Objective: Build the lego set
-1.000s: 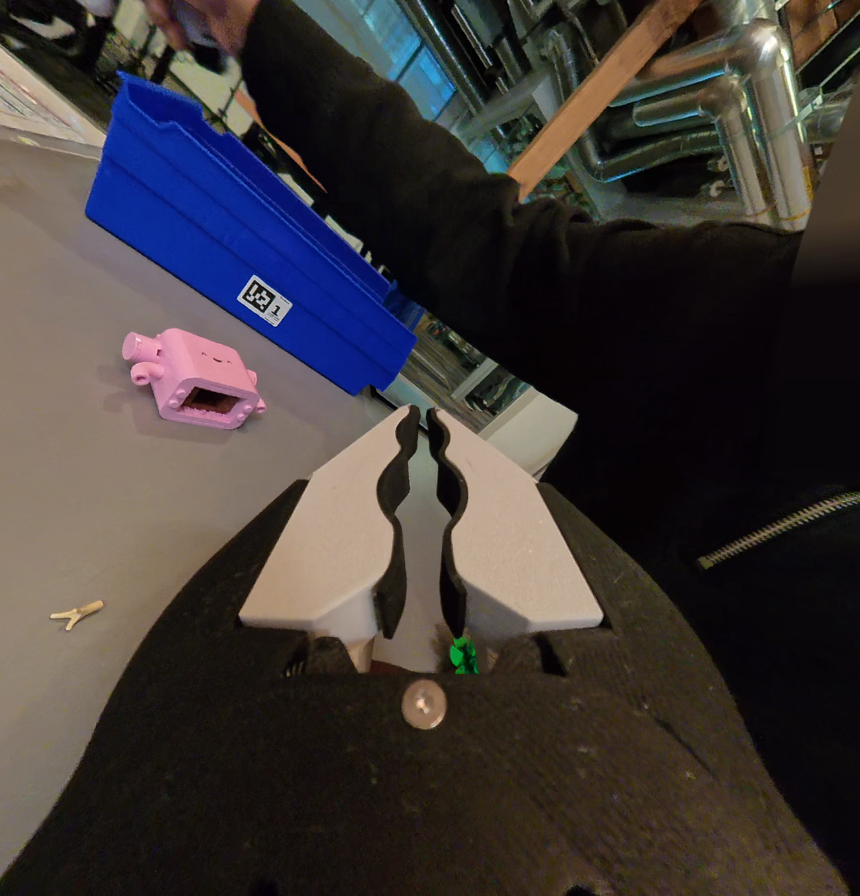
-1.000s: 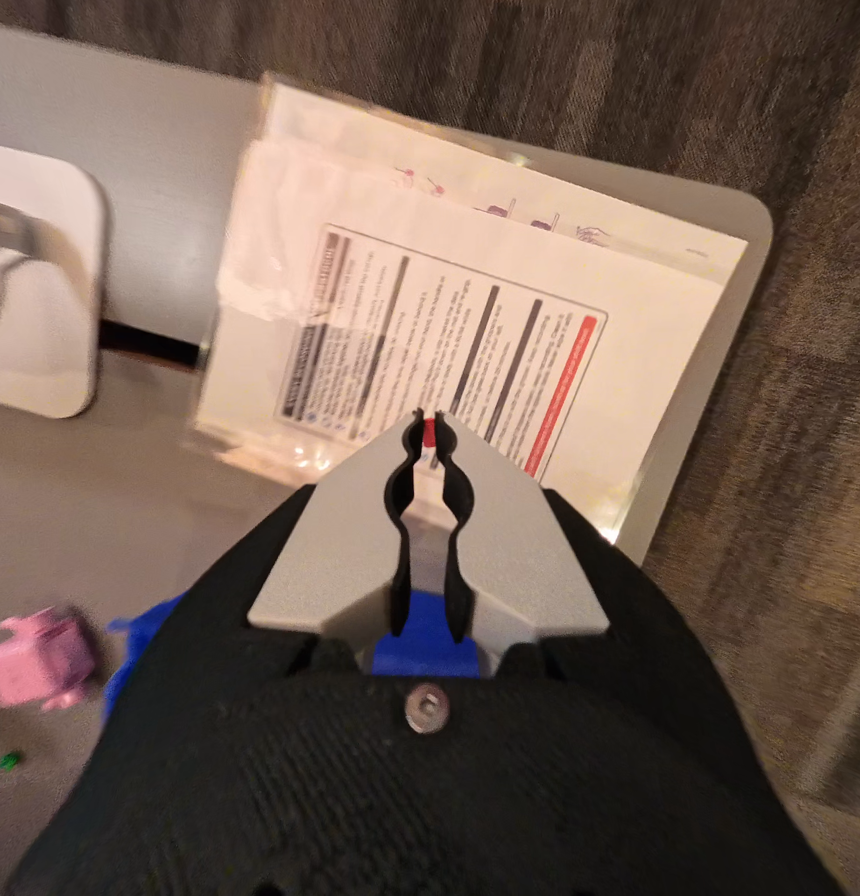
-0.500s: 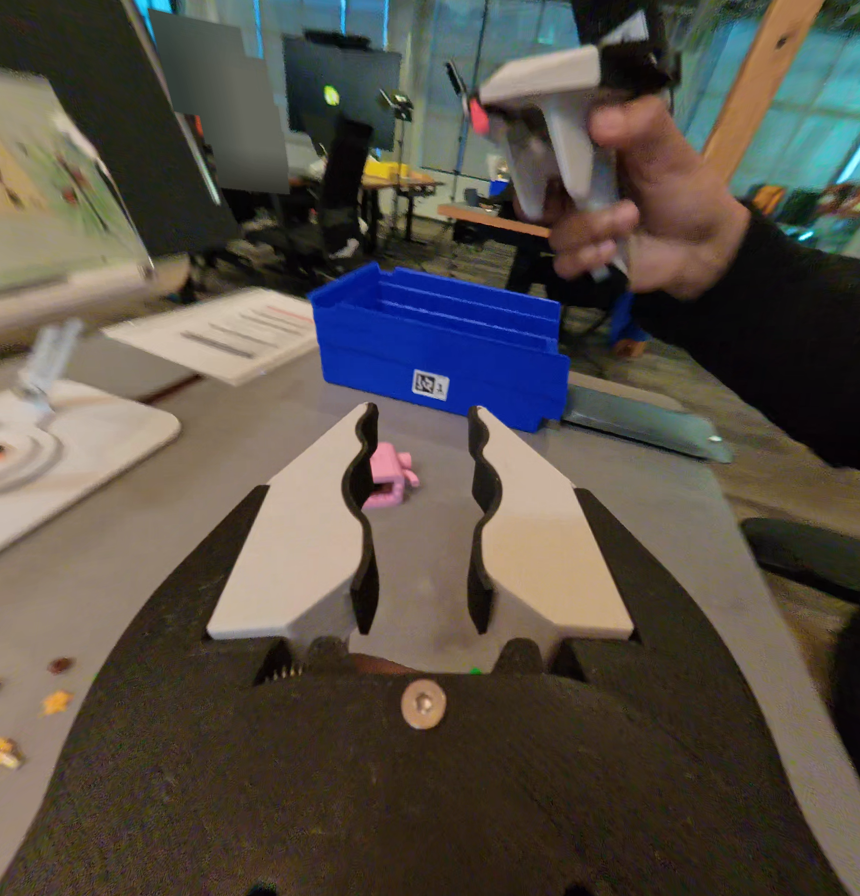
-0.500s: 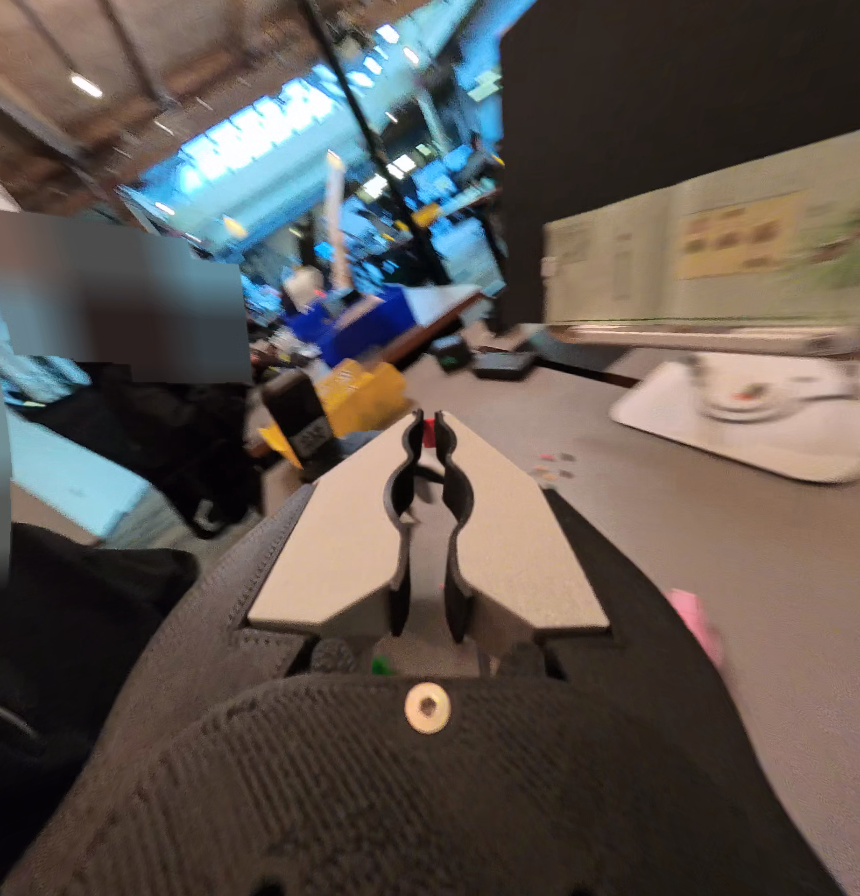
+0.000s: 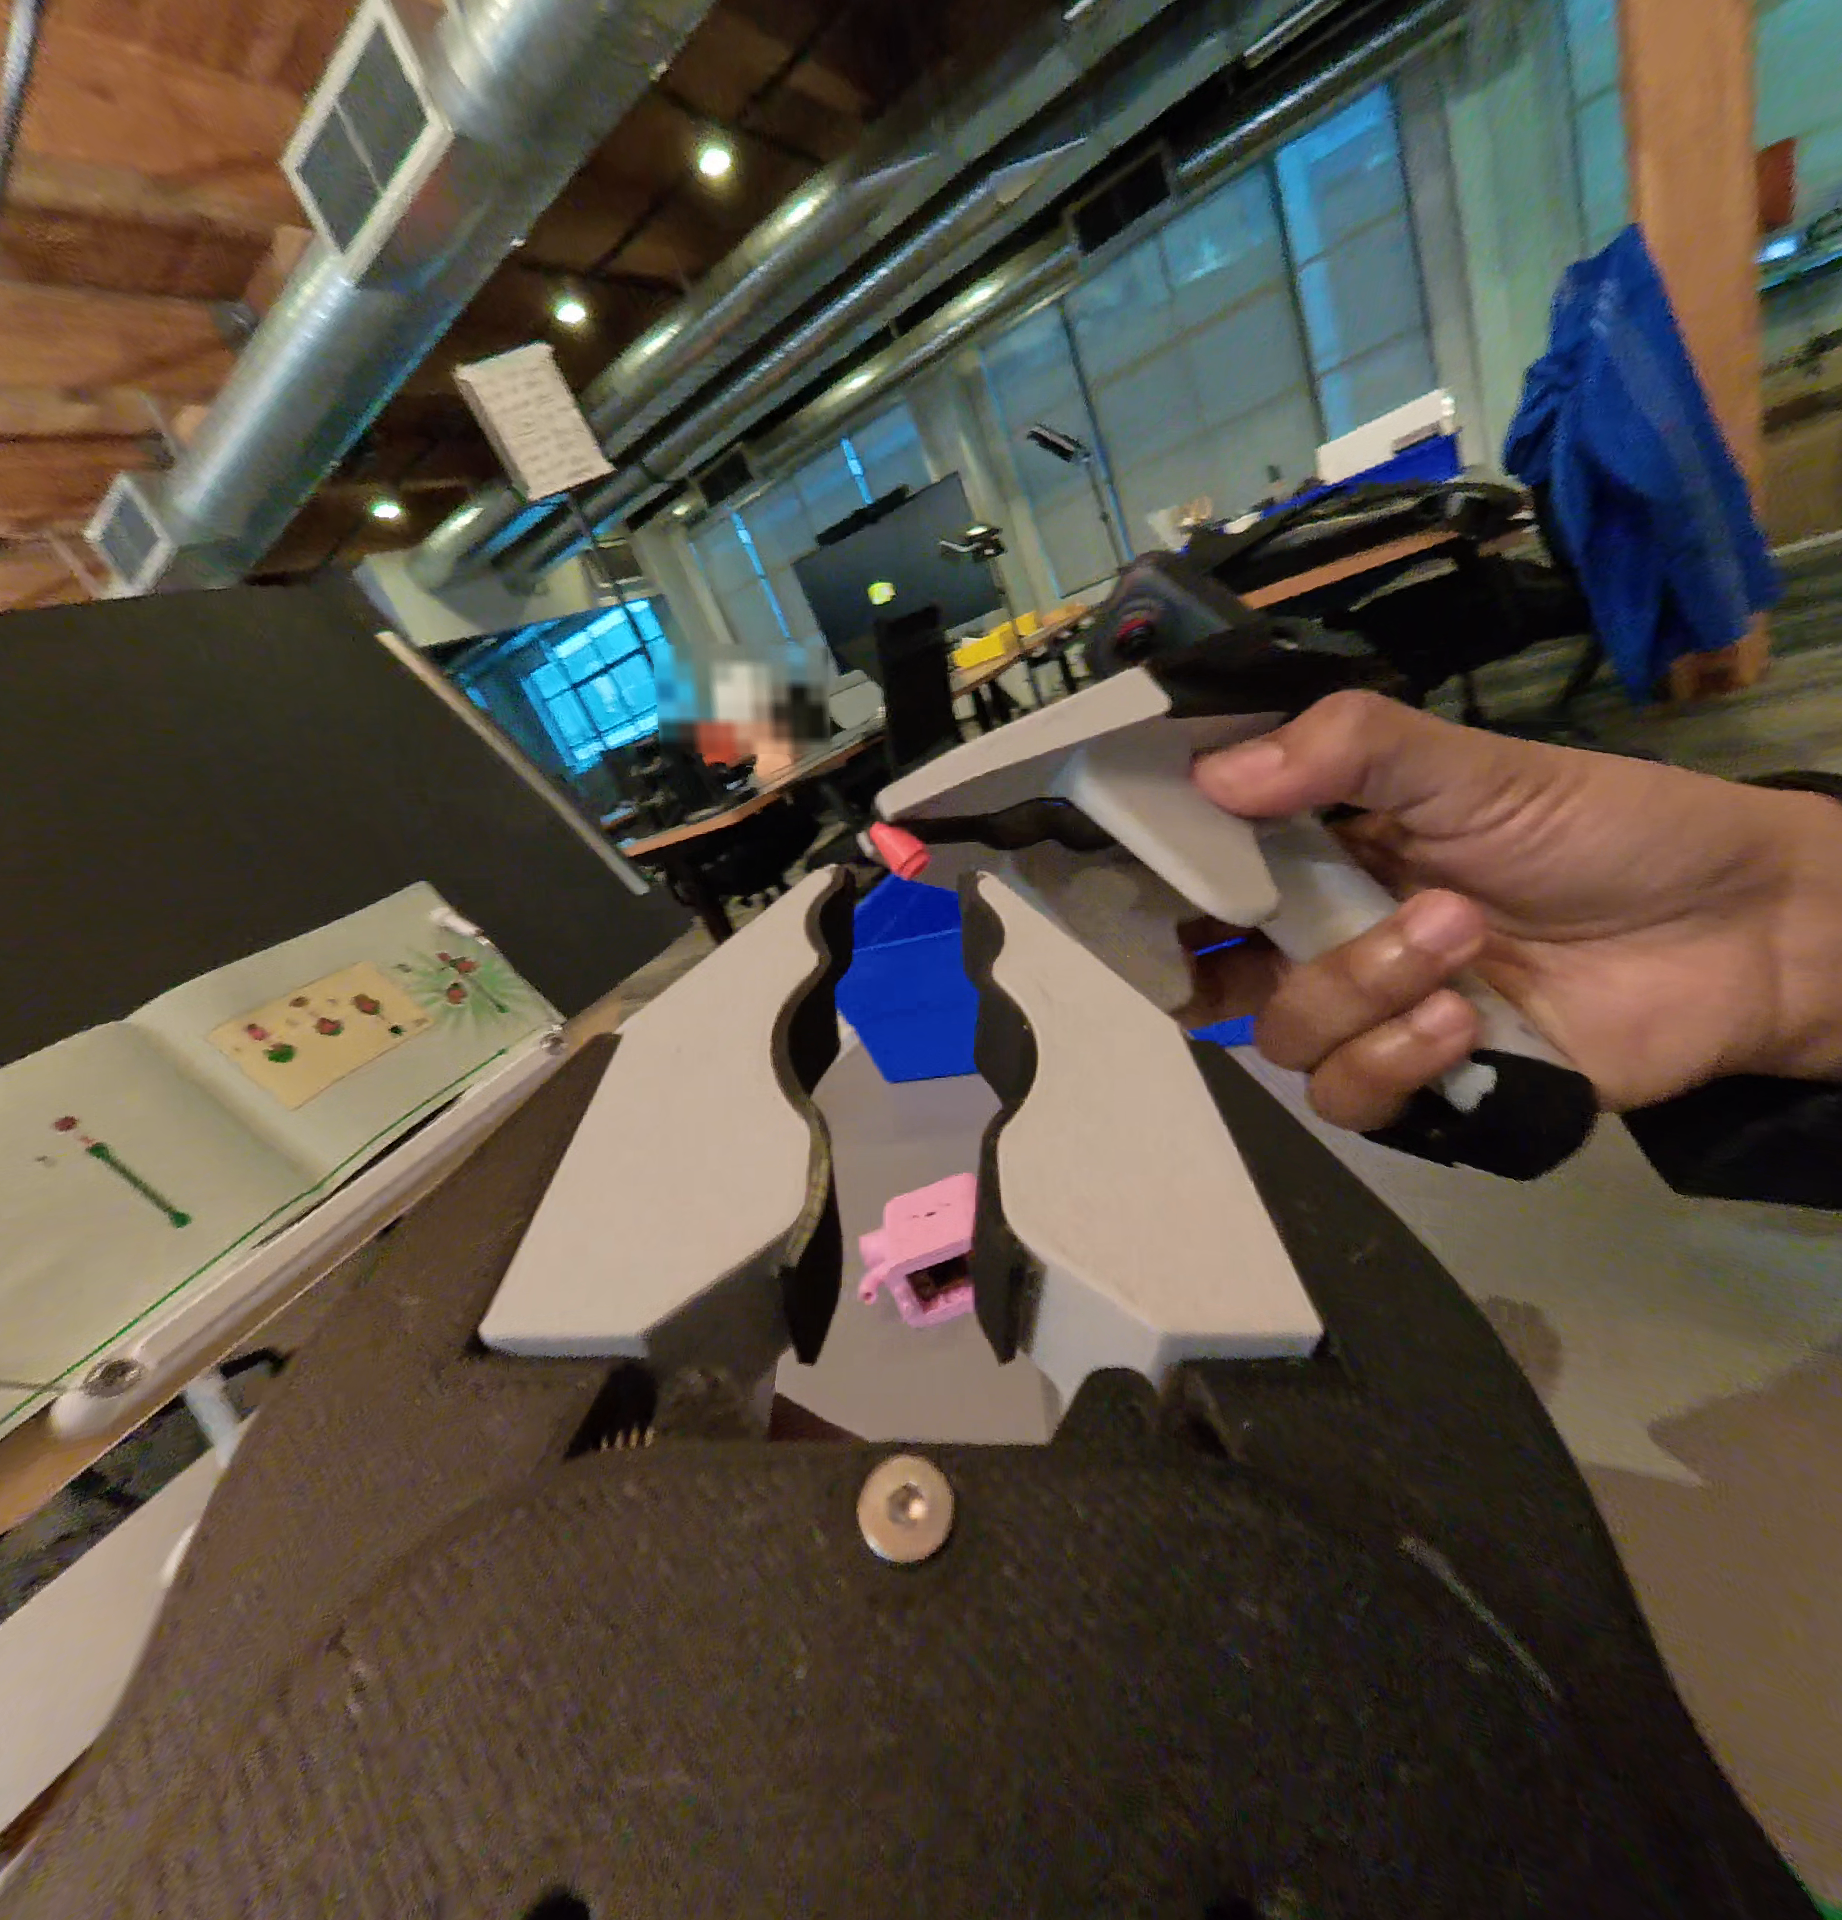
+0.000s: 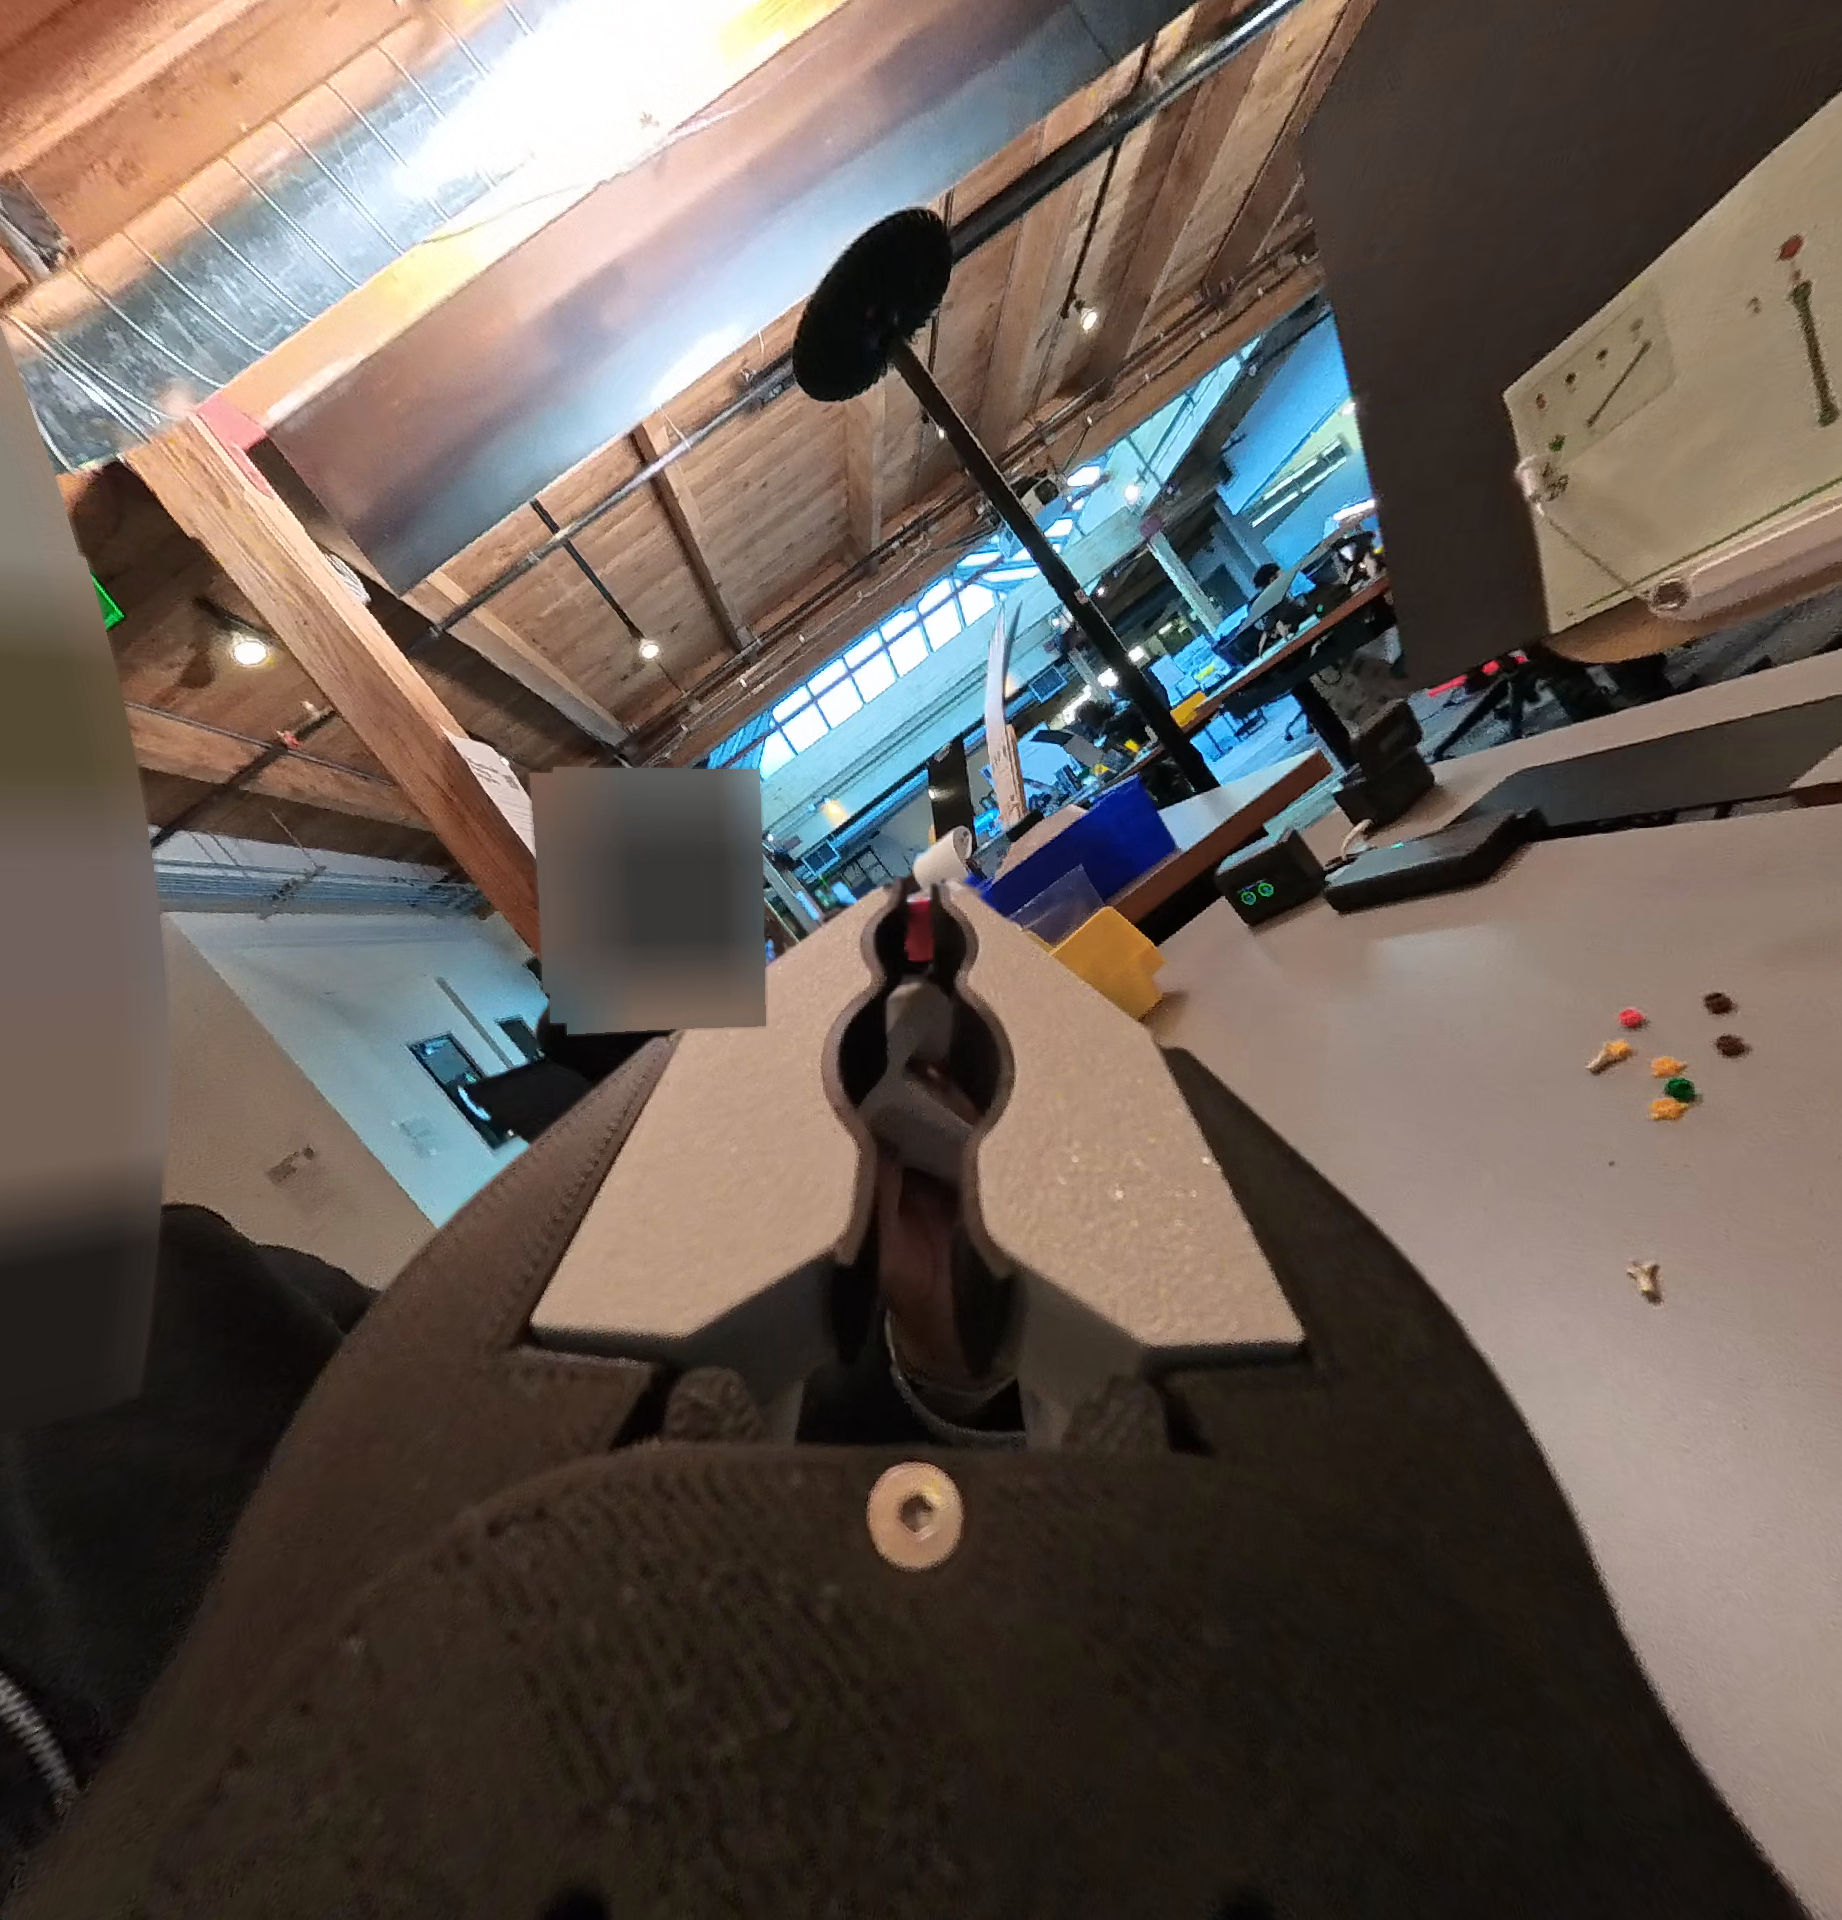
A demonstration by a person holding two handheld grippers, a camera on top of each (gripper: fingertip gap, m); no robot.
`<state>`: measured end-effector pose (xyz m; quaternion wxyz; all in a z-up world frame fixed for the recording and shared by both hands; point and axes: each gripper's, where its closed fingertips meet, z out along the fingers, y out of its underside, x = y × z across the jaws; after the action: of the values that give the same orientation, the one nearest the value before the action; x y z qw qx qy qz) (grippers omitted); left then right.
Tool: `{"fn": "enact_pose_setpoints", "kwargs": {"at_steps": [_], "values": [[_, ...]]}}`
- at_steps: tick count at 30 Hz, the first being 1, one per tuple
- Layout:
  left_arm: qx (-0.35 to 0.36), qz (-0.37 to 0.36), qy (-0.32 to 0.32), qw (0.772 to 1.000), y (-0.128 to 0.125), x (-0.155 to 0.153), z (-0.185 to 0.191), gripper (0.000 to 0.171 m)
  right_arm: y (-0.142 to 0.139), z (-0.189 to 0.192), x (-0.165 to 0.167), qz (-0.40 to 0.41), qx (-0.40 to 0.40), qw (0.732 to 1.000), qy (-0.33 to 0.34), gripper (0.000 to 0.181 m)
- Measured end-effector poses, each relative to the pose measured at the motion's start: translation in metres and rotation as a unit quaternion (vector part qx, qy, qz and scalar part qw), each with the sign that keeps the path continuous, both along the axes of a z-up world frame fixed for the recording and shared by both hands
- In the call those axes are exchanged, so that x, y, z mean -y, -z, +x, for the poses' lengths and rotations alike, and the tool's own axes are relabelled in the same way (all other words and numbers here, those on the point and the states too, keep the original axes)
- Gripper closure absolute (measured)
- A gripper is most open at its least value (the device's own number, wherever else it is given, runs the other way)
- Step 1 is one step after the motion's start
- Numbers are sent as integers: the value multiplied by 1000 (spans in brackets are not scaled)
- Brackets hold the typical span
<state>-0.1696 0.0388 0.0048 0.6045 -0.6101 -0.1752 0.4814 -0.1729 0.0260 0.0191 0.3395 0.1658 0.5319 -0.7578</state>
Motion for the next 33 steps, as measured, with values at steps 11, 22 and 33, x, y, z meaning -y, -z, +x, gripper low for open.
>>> {"fn": "enact_pose_setpoints", "kwargs": {"at_steps": [11, 22, 33], "values": [[-13, -10, -10, 1000, 3, -5, 1, 167, 8, 1, -5, -3, 0, 1000, 7, 179], [-4, -34, 16, 999, 8, -11, 3, 167, 15, -4, -14, 41, -61, 997, -18, 164], [47, -112, 103, 987, 40, -45, 12, 167, 47, 18, -53, 190, -176, 956, -140, 161]]}}
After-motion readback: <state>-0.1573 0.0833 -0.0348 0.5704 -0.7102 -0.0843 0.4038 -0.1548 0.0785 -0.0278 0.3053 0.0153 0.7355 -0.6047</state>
